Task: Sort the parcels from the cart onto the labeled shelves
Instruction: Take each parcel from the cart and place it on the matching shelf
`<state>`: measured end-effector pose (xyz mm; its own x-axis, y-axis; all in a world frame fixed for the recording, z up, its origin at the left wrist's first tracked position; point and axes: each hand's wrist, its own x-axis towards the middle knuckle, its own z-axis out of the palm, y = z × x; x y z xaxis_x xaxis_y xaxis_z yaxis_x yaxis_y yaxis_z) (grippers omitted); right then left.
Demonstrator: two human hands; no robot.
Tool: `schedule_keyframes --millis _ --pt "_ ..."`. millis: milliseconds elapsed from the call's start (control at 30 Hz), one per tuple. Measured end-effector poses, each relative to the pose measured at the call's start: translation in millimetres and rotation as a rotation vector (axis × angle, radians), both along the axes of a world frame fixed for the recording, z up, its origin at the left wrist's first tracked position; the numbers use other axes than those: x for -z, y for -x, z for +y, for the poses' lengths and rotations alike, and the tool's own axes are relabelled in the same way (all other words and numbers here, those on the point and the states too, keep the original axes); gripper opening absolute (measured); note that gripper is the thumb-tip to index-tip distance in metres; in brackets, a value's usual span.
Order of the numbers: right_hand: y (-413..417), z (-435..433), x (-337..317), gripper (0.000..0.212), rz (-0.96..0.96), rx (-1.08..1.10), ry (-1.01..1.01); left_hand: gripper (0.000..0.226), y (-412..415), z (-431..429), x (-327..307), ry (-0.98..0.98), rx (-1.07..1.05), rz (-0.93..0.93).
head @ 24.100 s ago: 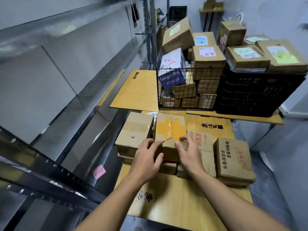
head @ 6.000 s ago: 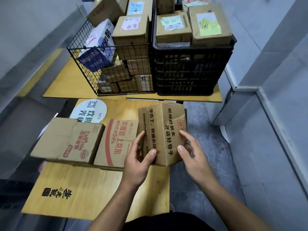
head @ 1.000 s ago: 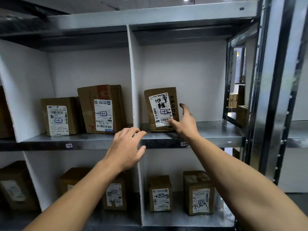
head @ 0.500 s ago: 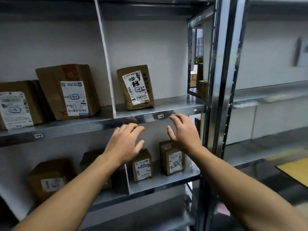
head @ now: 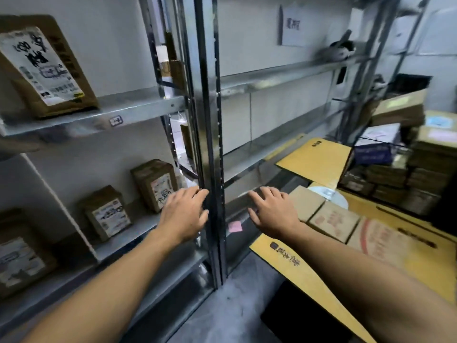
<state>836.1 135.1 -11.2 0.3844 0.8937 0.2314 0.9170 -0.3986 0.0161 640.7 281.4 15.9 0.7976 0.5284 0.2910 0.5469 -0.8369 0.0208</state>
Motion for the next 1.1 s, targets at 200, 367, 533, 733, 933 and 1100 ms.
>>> schedule_keyframes --millis 200,367,533,733,933,1100 --pt "-35 -83 40 0.049 0.069 0.253 0.105 0.05 -74 -44 41 0.078 0.178 0.093" --pt "-69 -135 64 0.047 0.174 0.416 0.1 0.052 -138 -80 63 0.134 0.307 0.155" --pt "-115 -184 85 0.047 0.239 0.57 0.111 0.05 -208 -116 84 0.135 0.417 0.178" --pt "-167 -240 112 0.05 0.302 0.686 0.115 0.054 -290 -176 106 0.168 0.532 0.212" --pt "-202 -276 135 0.046 0.429 0.728 0.076 0.047 -338 -222 136 0.179 0.588 0.294" --pt "-201 -291 160 0.04 0.516 0.698 0.089 0.049 -349 -240 159 0.177 0.636 0.359"
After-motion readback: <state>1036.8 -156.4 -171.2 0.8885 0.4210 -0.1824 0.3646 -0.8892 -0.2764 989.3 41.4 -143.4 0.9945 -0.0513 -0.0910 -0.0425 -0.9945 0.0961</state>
